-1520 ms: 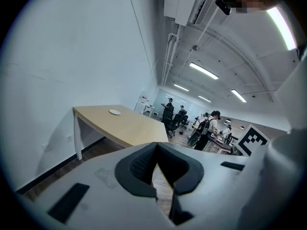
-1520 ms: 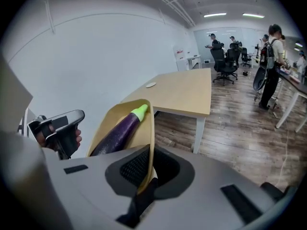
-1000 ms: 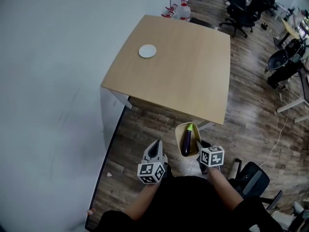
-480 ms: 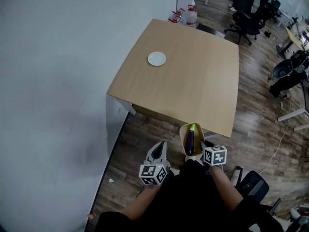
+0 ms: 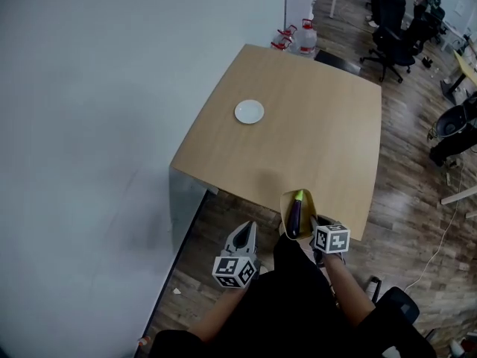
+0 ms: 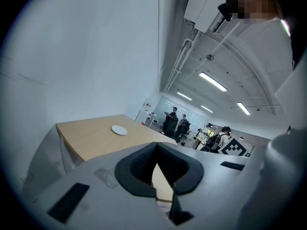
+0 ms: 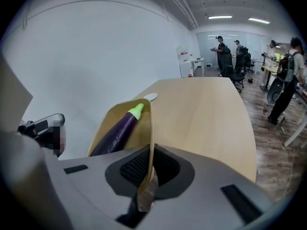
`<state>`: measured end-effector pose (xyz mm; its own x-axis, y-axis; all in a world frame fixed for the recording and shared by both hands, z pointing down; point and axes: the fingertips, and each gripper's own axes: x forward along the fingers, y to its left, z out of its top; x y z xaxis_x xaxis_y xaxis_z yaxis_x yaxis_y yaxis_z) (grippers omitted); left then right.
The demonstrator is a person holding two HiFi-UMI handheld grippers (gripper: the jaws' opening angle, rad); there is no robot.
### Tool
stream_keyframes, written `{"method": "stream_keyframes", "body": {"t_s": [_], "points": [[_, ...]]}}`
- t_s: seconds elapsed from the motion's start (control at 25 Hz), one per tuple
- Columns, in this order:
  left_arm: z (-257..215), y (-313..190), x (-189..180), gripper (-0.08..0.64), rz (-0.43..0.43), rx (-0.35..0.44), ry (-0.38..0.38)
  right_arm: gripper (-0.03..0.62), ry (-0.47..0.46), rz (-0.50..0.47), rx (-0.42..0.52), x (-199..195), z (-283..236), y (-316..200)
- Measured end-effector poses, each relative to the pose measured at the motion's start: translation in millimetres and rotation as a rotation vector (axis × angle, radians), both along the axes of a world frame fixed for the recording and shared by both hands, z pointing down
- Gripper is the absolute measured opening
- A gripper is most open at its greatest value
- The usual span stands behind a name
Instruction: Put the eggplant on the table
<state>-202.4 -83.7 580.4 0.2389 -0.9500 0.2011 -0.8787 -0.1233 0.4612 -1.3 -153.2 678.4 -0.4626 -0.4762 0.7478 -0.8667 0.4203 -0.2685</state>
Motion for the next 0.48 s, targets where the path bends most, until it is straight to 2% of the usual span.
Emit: {"method": "stream_keyframes", "body": {"t_s": [0.2, 0.4, 0.48], "points": [[-1, -51, -7, 0.011, 0.024, -0.021, -0.043, 0.063, 0.000, 0.015, -0.026, 4, 13, -54], [3, -101, -7, 0.011, -0.007, -0.042, 0.021, 0.063, 0.018, 0.011, -0.051, 11, 30, -106], [10, -123, -2, 0.011, 0.006, -0.049, 0.032, 0.063, 0.022, 0.035, -0.061, 21, 40, -132]]}}
